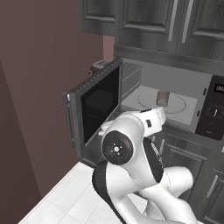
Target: Place the microwavable item in the microwave. Then, close the microwave door and press the start button.
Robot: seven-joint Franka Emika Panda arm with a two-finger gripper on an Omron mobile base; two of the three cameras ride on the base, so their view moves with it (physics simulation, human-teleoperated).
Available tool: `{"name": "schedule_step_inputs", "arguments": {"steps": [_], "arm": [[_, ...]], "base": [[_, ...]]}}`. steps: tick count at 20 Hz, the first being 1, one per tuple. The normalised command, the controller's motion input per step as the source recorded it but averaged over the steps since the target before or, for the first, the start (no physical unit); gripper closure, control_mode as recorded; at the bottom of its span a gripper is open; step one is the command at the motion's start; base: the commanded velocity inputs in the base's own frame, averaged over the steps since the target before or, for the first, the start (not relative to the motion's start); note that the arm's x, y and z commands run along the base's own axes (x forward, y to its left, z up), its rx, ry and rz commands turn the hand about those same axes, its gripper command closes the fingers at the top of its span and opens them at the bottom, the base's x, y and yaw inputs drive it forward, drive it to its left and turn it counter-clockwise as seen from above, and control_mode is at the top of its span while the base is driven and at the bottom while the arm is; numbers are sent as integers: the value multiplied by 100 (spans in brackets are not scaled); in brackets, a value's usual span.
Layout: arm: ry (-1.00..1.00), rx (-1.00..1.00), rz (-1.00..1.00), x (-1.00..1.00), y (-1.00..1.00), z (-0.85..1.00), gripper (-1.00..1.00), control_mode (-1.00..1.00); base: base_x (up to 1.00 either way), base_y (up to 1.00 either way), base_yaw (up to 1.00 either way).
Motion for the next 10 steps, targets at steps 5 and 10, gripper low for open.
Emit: {"name": "schedule_step_inputs", "arguments": {"steps": [5,10], "arm": [[-1,-37,1,7,91,-1,-100,-100],[0,-35,-2,35,72,0,-100,-100]], "base": [[0,0,0],[0,0,0]]}}
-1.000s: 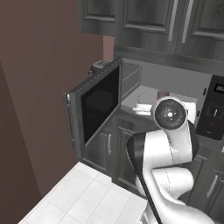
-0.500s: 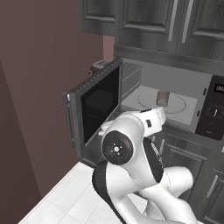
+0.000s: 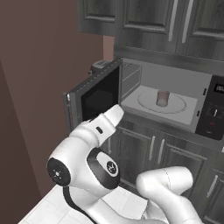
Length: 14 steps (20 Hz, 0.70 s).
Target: Place the microwavable item in the microwave. Then, close the microwave door and press the start button.
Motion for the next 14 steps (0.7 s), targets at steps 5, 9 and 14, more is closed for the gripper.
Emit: {"name": "schedule_step_inputs", "arguments": {"steps": [5,9,14], "arm": [[4,-31,-6,67,69,-1,-100,-100],[12,-27,-6,73,65,-14,-100,-100],[9,-27,-7,70,66,-33,-100,-100]], "base": [[0,0,0],[0,0,0],[0,0,0]]}}
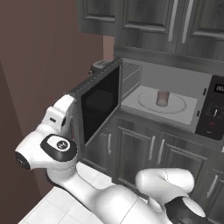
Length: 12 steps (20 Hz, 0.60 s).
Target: Place the microwavable item in the microwave. Then, close the microwave door and press the start button.
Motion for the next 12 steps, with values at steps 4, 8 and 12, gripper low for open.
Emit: {"name": "schedule_step_inputs", "arguments": {"steps": [4,8,12], "arm": [[9,-25,-7,59,64,-49,-100,-100],[19,-18,-10,70,35,-46,-100,-100],[21,-14,-7,65,24,-48,-100,-100]], "base": [[0,0,0],[0,0,0],[0,0,0]]}}
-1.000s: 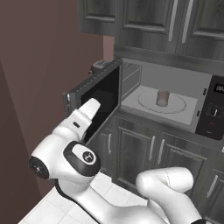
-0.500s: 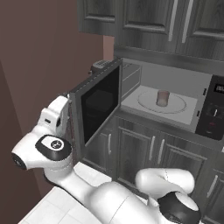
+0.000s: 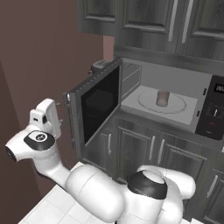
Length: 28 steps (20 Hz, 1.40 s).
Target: Place the microwavable item in the microwave. Then, close the microwave door and press the start button.
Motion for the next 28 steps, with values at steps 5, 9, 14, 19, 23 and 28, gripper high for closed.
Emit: {"name": "schedule_step_inputs", "arguments": {"steps": [5,9,14,19,23,28], "arm": [[15,-6,-6,61,5,-30,-100,-100],[4,-1,-6,39,-8,-25,-100,-100],[0,0,-6,3,-64,-16,-100,-100],[0,3,-8,0,-97,-8,-100,-100],[0,6,-7,-9,-100,0,-100,-100],[-5,5,-9,-46,-100,0,-100,-100]], "base": [[0,0,0],[0,0,0],[0,0,0],[0,0,0],[0,0,0],[0,0,0]]}}
